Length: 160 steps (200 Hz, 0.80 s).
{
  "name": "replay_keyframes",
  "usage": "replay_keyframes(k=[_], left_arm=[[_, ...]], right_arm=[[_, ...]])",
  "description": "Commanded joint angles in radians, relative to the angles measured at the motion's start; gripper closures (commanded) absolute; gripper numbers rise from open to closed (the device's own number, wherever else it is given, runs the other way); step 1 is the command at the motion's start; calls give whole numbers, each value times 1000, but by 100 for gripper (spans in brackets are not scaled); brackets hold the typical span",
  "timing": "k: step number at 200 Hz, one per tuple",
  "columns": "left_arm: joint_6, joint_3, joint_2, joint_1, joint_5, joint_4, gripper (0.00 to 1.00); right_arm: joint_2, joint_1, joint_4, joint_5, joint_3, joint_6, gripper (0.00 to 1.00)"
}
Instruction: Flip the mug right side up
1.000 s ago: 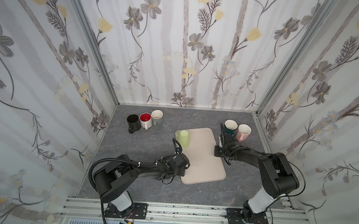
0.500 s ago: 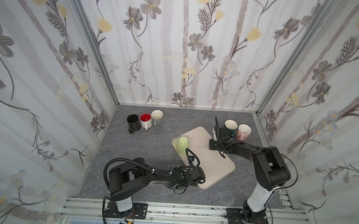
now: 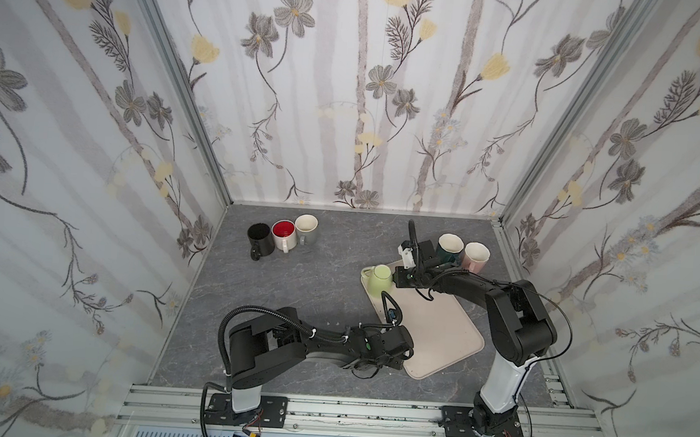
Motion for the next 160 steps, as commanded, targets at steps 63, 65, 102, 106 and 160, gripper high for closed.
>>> replay_keyframes(k=[63,65,102,106,160], left_arm=[[26,22,-61,14,-43,-80,0],[30,22,-65,15,-43,-83,0],[110,61,-133,28,-42,-167,0],[122,65,-144,31,-43,-176,0],[280,148,-259,159,44,-255,0]], right_arm=[[-207,-13,-29,62,-32,61,50],[-217,-14,-32,68,-35,64,49],[-423,-48,-81,198,-159,148,32],[-457,-51,-85,204,-181,158,31],[-823,-78,-270,410,-411,259,14]])
